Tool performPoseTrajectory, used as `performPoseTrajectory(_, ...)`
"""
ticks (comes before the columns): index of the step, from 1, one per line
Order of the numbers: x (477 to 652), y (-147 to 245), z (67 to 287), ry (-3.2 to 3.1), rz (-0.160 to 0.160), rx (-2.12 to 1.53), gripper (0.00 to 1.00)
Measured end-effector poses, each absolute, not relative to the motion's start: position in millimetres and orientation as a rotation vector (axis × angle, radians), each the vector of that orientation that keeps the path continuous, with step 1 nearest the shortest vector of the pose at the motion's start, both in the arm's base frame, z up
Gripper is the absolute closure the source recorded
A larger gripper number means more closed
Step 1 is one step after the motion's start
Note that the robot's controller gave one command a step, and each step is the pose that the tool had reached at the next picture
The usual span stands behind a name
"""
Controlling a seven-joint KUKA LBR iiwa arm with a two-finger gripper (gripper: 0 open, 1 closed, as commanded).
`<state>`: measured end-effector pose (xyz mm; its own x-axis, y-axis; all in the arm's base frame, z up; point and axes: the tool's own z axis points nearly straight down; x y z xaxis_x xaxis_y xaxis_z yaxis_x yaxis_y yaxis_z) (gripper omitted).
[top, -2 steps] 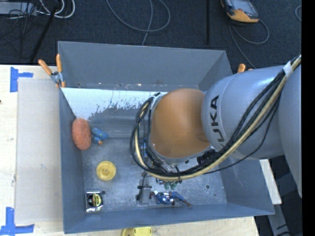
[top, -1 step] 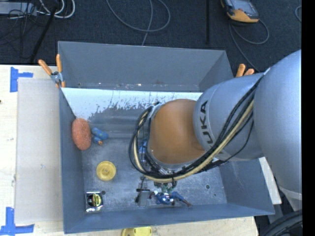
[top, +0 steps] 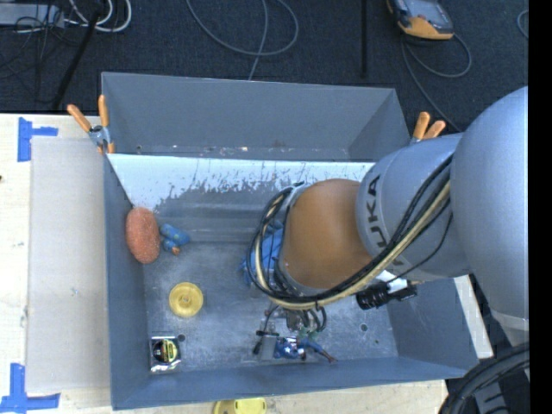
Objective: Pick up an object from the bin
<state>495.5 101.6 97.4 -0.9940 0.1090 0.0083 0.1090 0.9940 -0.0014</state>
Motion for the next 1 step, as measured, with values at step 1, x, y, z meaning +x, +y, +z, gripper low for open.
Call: performPoseTrajectory(1, 494.1, 83.2, 84.5, -3.129, 0.002, -0.265, 0.0)
